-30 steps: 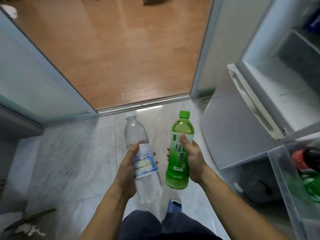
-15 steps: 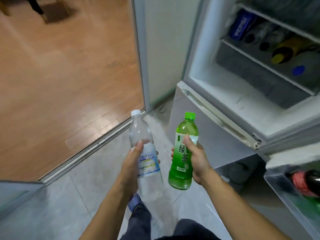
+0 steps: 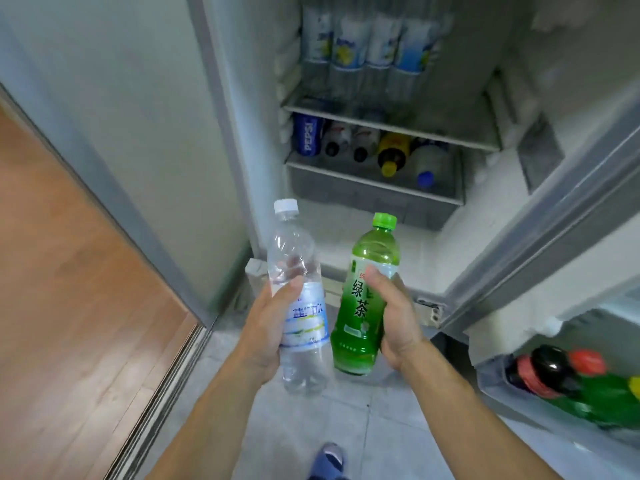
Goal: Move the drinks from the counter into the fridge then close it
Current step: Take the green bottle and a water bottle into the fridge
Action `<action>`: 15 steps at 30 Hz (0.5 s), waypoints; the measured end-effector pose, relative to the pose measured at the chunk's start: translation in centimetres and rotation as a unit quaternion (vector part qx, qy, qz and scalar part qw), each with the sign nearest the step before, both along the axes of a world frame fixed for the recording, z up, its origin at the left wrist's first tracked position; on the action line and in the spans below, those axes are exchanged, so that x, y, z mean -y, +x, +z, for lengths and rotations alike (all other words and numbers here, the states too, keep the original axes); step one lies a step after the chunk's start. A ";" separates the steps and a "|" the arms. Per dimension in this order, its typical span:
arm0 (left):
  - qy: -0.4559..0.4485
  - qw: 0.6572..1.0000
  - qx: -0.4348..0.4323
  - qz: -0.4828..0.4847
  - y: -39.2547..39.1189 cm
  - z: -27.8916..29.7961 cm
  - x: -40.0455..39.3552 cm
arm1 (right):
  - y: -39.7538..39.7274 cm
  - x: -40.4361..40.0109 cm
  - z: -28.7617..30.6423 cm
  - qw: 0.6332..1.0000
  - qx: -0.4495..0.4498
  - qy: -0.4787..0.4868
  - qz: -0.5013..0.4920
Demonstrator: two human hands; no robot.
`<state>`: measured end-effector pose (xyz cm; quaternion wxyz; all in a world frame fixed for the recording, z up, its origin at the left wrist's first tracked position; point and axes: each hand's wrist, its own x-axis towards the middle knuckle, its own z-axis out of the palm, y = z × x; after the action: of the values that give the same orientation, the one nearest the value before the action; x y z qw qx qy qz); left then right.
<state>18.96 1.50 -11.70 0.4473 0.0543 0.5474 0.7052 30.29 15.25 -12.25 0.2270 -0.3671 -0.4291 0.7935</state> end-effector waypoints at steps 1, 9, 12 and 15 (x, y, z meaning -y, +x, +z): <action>0.015 1.000 -0.010 -0.014 -0.9 0.8 -1.6 | -0.3 -1.4 0.7 1.000 -0.006 0.020 -0.019; 0.081 0.980 -0.178 -0.020 -7.9 9.0 -15.1 | -5.4 -12.7 9.6 0.952 -0.003 0.241 -0.186; 0.096 0.960 -0.263 -0.001 -10.3 11.6 -19.7 | -8.2 -16.4 12.7 0.908 -0.035 0.321 -0.269; 0.095 0.936 -0.337 0.017 -12.2 13.5 -23.6 | -11.2 -20.2 15.1 0.875 -0.047 0.357 -0.323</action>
<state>6.78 25.07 1.78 0.2171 0.3220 0.5972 0.7018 19.10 35.48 2.84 0.6062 -0.3420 -0.5292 0.4853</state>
